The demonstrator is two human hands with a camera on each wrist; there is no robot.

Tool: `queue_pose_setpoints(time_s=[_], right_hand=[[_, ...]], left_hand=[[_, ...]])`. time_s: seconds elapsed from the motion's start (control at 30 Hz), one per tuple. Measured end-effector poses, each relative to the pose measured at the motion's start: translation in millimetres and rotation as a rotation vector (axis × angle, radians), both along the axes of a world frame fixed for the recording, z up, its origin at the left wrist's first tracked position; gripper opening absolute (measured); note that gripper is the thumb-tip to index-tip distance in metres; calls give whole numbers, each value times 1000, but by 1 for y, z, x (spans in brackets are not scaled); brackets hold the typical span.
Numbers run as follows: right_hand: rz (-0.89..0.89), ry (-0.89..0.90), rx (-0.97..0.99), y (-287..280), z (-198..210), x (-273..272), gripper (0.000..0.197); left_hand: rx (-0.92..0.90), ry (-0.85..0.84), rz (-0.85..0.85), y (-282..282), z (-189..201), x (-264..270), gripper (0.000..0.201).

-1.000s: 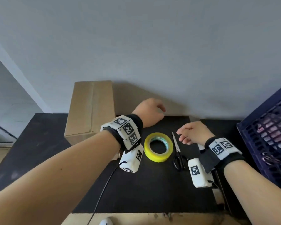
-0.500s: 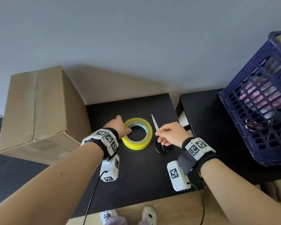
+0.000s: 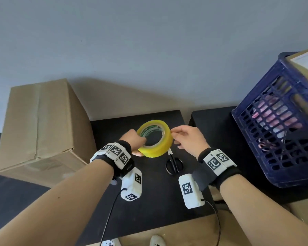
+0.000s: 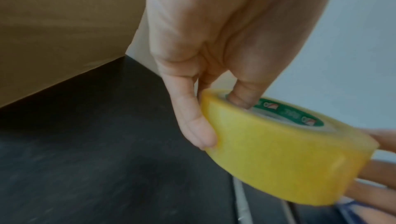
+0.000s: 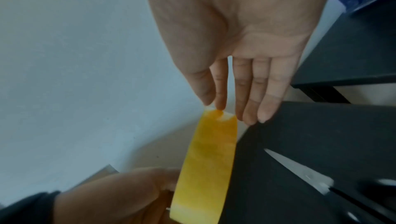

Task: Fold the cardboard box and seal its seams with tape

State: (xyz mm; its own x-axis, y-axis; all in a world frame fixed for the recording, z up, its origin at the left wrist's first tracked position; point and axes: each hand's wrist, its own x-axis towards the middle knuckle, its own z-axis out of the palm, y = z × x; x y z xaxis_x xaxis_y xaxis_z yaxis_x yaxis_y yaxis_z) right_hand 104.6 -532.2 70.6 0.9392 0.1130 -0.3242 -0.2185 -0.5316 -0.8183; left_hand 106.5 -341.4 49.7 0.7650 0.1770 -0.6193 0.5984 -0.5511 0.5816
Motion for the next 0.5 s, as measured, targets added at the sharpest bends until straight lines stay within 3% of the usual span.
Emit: queue_pose_setpoints(time_s=[0.13,0.23,0.4,0.5], right_hand=[[-95,-21,227,9,45,8,27],[-178,57,493,19,77,9,20],[-116,25,722,36,123,4,11],[-32,6,811,47,150,2,8]], left_hand=[[-193,-185,114,-5,52,7,4],[-307,-280,164,-3,86,8,16],[-430,-383,228,9,136,0,2],[-460,-414,242,21,162,-7,6]])
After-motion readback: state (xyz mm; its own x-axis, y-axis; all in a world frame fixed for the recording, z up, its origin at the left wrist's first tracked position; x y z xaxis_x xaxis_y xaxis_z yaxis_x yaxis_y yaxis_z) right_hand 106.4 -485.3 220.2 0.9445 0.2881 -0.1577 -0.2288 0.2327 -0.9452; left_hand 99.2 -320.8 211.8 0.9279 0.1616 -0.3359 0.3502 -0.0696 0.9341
